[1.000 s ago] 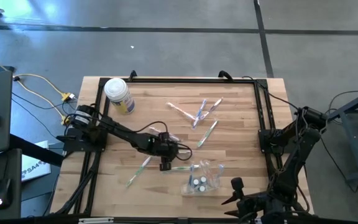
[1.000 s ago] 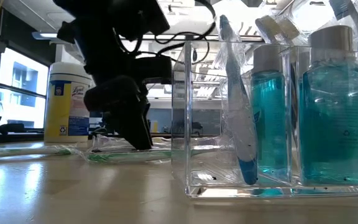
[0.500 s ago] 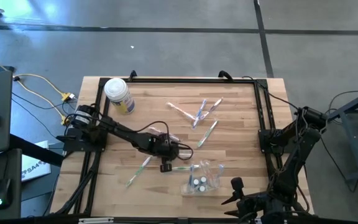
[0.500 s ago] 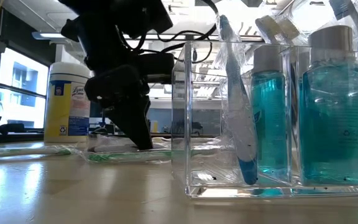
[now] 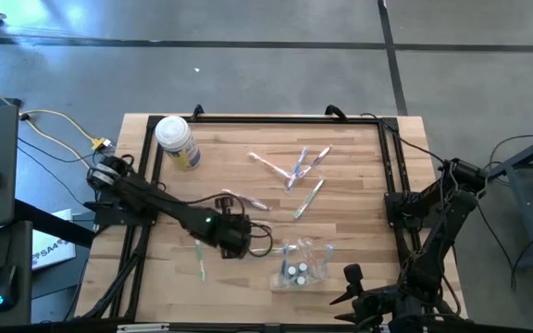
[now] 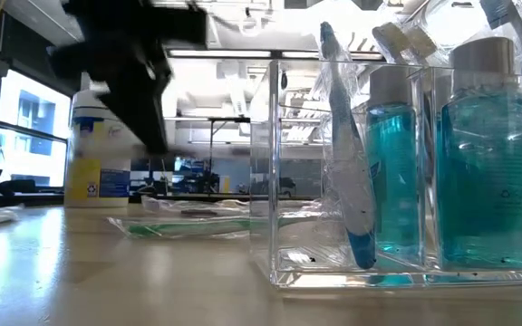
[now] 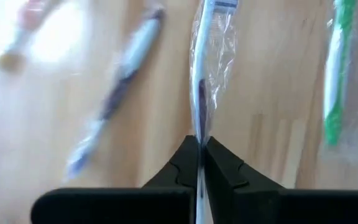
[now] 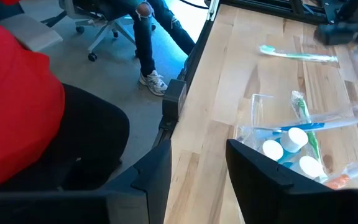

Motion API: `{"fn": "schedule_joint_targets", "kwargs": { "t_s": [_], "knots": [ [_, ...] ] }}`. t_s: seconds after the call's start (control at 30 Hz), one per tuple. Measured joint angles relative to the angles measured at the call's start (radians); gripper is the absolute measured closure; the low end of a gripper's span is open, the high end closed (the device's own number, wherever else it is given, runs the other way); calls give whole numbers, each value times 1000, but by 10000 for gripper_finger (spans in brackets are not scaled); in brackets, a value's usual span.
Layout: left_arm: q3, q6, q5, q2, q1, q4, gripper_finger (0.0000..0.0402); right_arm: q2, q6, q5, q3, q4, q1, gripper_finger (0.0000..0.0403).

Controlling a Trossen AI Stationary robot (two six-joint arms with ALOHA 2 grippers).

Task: Pick & Place toothbrushing station
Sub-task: Put the bottom purple toothbrush into the transparent bin

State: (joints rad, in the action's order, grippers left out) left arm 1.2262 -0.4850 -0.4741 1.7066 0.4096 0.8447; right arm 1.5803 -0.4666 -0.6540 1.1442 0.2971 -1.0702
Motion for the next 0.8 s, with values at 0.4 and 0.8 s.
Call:
{"fn": "schedule_joint_targets", "kwargs": {
  "t_s": [0.4, 0.8],
  "knots": [
    [122, -112, -515, -118, 252, 114, 398, 0, -6, 3, 0, 0, -1, 256],
    [0, -142, -666, -131, 411, -352, 399, 0, -5, -2, -72, -74, 6, 256]
  ]
}}
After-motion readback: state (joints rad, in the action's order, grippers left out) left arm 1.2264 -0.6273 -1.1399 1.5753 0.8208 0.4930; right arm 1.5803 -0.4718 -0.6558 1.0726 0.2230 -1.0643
